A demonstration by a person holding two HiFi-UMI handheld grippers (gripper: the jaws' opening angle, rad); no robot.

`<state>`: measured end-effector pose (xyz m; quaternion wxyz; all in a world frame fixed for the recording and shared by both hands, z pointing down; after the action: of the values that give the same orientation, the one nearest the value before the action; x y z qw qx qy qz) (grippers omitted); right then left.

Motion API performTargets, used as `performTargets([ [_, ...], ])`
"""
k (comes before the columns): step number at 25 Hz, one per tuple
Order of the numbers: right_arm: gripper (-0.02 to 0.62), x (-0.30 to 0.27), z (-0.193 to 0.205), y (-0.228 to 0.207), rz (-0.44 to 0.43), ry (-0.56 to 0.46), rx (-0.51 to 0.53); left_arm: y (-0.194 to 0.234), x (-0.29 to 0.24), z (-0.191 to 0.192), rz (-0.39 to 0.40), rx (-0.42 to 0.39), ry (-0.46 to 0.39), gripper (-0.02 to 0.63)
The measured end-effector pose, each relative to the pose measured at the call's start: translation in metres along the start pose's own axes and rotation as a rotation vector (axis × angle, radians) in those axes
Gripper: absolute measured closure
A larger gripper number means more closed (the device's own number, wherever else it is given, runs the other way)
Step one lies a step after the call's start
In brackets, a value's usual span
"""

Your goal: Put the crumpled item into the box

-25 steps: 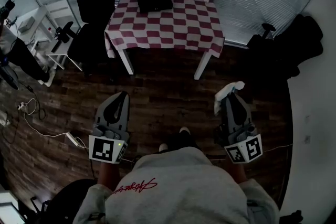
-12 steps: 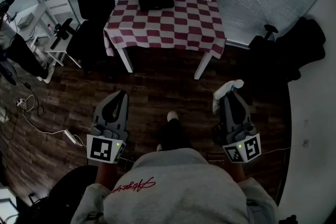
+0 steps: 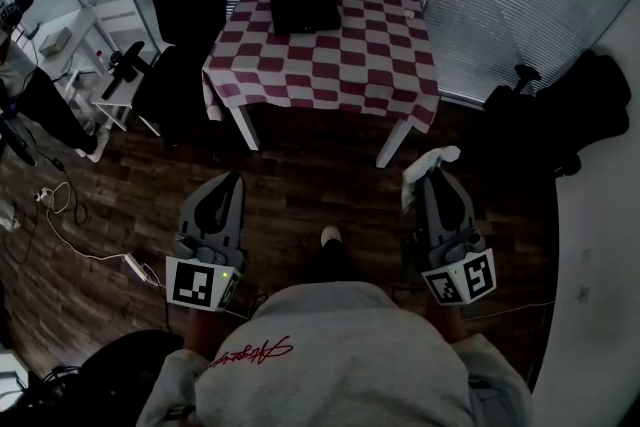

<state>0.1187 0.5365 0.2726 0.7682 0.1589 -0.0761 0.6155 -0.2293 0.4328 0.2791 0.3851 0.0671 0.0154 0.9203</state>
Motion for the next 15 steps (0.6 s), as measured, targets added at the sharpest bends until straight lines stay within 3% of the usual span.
performTargets([
  [15,0.535,-0.093,0.024,-0.062,-0.022,-0.027,-0.017,0.036,-0.096,-0.01,-0.009,-0.024,-0.013,0.583],
])
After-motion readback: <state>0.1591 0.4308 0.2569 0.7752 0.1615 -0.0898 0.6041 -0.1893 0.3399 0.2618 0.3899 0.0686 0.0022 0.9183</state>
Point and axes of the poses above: the fingertips, and each gripper's own axes: x backward along the fingers, y to its left, z out of its underside, the point moved 10 cm from there along x, backward along the fingers, and after that the axes turned 14 degrees about x, right-handed, at the moved point
